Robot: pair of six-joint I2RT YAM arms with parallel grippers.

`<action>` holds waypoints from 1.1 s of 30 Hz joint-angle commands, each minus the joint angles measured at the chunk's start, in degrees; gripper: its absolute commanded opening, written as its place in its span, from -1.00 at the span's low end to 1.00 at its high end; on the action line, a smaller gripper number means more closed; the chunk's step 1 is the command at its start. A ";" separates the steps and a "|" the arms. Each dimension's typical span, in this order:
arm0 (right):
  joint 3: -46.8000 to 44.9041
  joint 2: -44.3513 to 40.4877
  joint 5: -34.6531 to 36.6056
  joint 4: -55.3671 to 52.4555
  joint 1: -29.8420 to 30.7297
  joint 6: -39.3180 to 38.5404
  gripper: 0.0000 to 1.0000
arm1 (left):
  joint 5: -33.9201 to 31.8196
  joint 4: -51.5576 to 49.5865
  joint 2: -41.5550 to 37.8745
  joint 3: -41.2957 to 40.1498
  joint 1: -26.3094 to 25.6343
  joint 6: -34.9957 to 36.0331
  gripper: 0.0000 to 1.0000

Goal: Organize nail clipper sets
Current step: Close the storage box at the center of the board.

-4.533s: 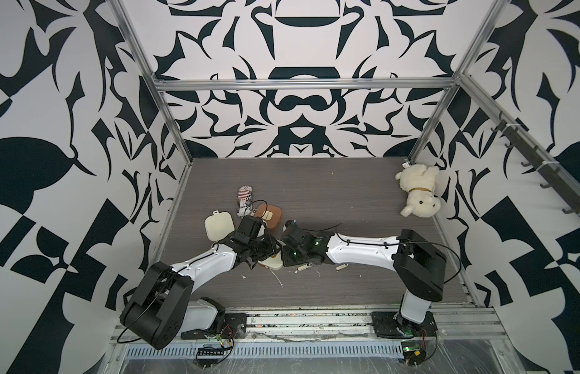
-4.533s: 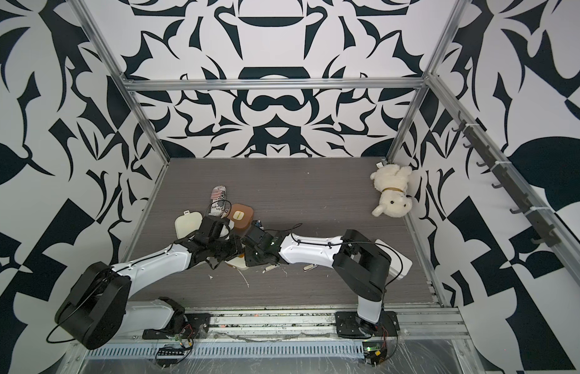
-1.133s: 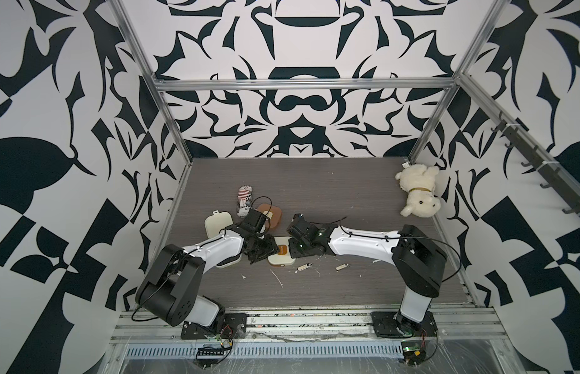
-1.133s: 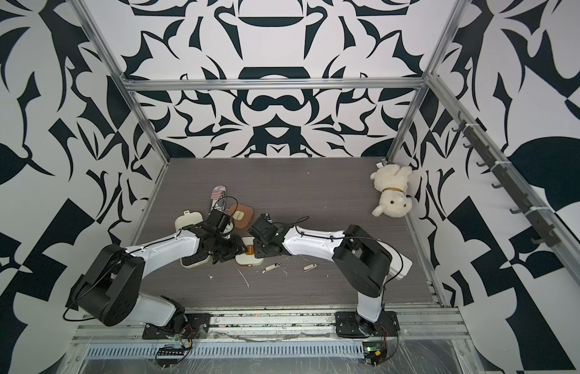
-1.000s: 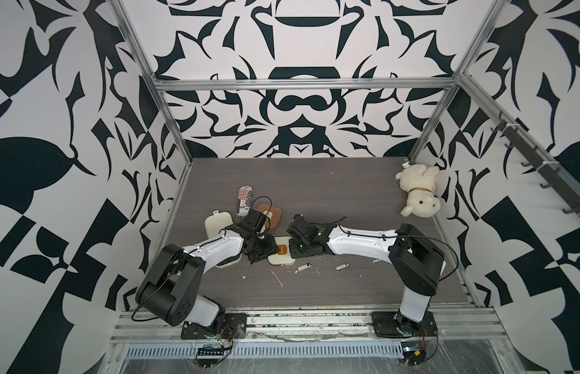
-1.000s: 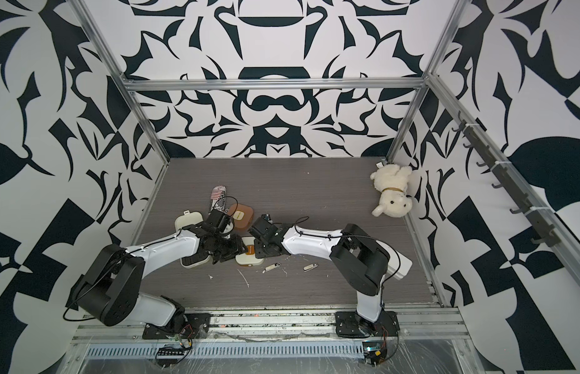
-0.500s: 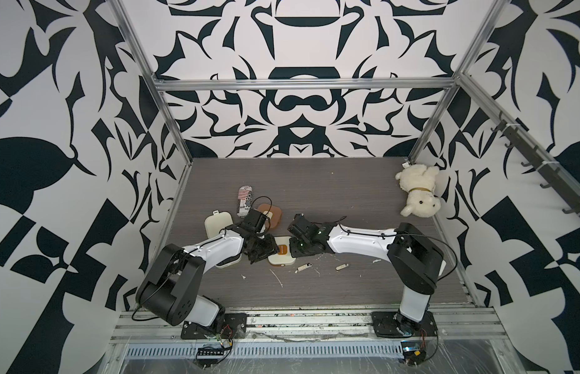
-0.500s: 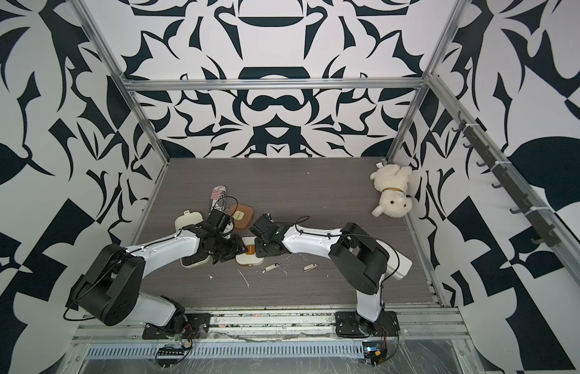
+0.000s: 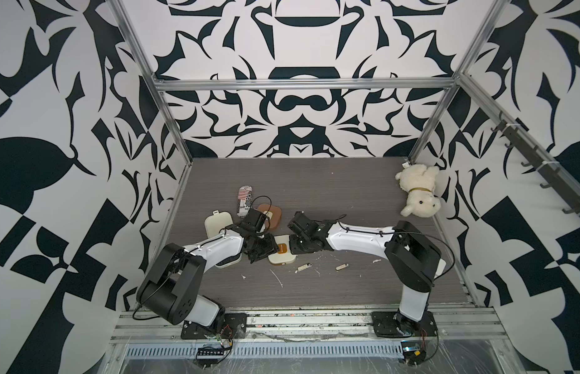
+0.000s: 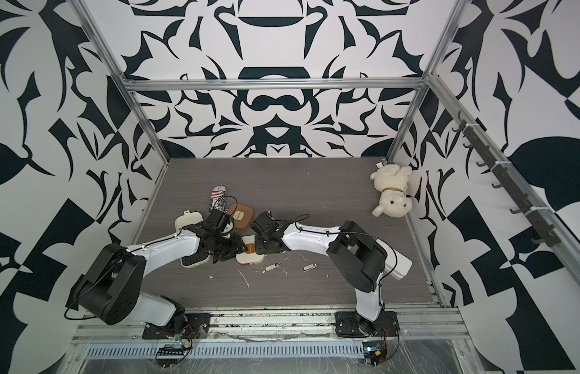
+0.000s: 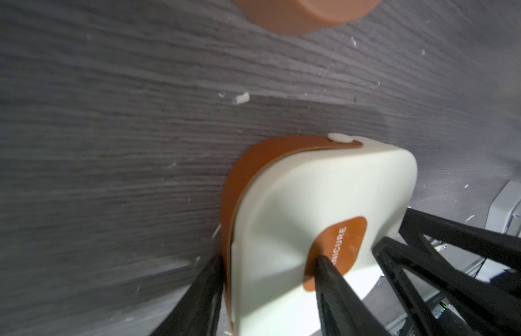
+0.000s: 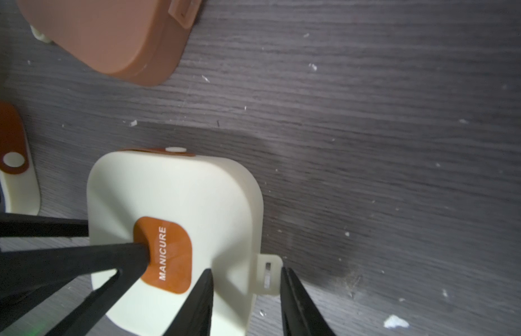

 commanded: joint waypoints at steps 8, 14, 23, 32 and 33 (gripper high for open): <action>-1.04 5.95 -4.93 4.75 0.95 1.08 -0.26 | -2.83 -4.79 4.33 -2.52 -0.44 0.49 0.07; -1.39 4.64 -4.46 4.74 1.01 0.73 -0.26 | -2.78 -4.80 4.48 -2.59 -0.45 0.51 0.06; 2.95 -1.79 2.91 -4.22 -0.41 -5.26 -0.15 | -2.99 -5.45 4.22 -2.77 -0.48 0.78 0.06; 4.87 -1.78 1.44 -4.91 -0.41 -6.49 -0.15 | -2.73 -5.06 5.29 -2.43 -0.45 0.82 0.06; 5.09 -1.64 1.51 -4.98 -0.43 -6.53 -0.15 | -2.75 -5.11 5.36 -2.42 -0.46 0.86 0.05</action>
